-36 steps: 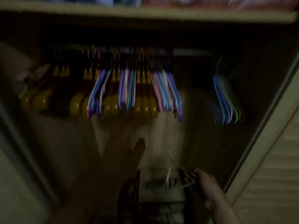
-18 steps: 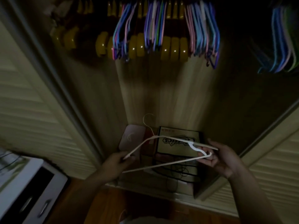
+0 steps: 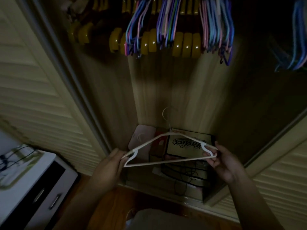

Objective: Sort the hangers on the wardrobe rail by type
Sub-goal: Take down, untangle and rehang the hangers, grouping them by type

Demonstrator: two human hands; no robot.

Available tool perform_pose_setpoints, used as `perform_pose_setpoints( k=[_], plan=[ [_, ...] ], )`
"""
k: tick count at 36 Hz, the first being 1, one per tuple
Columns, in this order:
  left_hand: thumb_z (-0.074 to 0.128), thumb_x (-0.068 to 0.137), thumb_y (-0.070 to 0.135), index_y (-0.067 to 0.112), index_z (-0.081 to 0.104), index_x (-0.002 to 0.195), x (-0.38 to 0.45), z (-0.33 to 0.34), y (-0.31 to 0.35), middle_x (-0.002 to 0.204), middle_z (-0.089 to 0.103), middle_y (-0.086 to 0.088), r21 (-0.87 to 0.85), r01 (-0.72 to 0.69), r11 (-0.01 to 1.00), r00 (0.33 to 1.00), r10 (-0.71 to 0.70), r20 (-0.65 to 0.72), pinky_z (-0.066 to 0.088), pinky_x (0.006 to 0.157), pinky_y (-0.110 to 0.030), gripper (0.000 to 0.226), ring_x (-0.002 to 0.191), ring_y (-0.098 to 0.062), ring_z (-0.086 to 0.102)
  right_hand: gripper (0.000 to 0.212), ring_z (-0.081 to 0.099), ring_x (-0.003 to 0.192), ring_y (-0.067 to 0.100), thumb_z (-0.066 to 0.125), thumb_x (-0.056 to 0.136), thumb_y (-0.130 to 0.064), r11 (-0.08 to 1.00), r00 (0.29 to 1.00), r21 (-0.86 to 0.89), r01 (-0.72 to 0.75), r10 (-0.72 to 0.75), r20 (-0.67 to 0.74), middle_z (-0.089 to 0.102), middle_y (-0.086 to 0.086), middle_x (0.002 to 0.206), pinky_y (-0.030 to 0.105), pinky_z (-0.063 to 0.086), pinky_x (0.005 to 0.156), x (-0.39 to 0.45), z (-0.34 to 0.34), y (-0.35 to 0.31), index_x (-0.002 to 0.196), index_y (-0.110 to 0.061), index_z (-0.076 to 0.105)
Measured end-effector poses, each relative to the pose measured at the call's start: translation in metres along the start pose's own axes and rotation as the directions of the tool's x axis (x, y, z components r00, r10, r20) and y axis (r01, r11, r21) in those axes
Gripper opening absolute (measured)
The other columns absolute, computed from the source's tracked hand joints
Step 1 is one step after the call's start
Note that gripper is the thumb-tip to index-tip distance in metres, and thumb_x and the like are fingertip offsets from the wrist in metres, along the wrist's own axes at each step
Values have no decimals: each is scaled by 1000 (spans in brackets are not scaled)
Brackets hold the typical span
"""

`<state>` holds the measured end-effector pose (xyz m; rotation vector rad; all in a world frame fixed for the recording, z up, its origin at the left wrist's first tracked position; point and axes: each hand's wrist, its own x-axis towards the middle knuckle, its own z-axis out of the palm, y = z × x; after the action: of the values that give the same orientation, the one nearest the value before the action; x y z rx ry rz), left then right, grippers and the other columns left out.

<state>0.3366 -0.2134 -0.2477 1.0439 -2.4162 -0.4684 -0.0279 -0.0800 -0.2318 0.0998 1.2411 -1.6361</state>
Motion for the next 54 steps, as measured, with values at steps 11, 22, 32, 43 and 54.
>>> perform_pose_setpoints(
  k=[11,22,32,43,54],
  plan=[
    [23,102,55,48,48,100,3,0,7,84,43,19,46,-43,998,997,40,68,36,60,-20,26,71,1,50,10,74,71,25,51,101,-15,1000,997,19,21,-20,-75,76,16,87,36,60,54,0,-14,-1,107,-9,56],
    [29,97,67,33,61,101,6,-59,-6,89,53,17,-97,56,994,998,-58,-15,45,71,-24,47,83,2,56,25,73,68,17,52,101,-29,991,999,-127,-31,33,9,74,14,101,28,57,49,3,48,-7,115,-9,59],
    [43,99,52,33,59,82,21,-218,-16,70,55,13,243,204,948,970,-163,-177,40,57,-22,30,68,-1,55,13,68,95,22,61,96,-18,238,726,-687,686,-285,626,72,6,103,46,54,90,-49,229,-31,104,-14,70],
    [22,87,62,29,61,81,92,-350,-12,75,61,7,518,249,818,917,-27,-398,50,63,-37,51,74,-16,63,13,53,91,5,50,99,-28,-635,164,-313,707,-283,945,55,-12,98,23,45,77,-111,444,-75,106,-27,62],
    [35,97,56,23,58,99,99,-367,-3,107,64,1,655,347,671,929,-152,-336,41,72,-35,40,102,-23,62,104,-7,150,40,68,87,-22,-976,222,-141,165,-102,970,-13,15,163,58,10,121,-54,516,-36,156,-22,-10]
  ],
)
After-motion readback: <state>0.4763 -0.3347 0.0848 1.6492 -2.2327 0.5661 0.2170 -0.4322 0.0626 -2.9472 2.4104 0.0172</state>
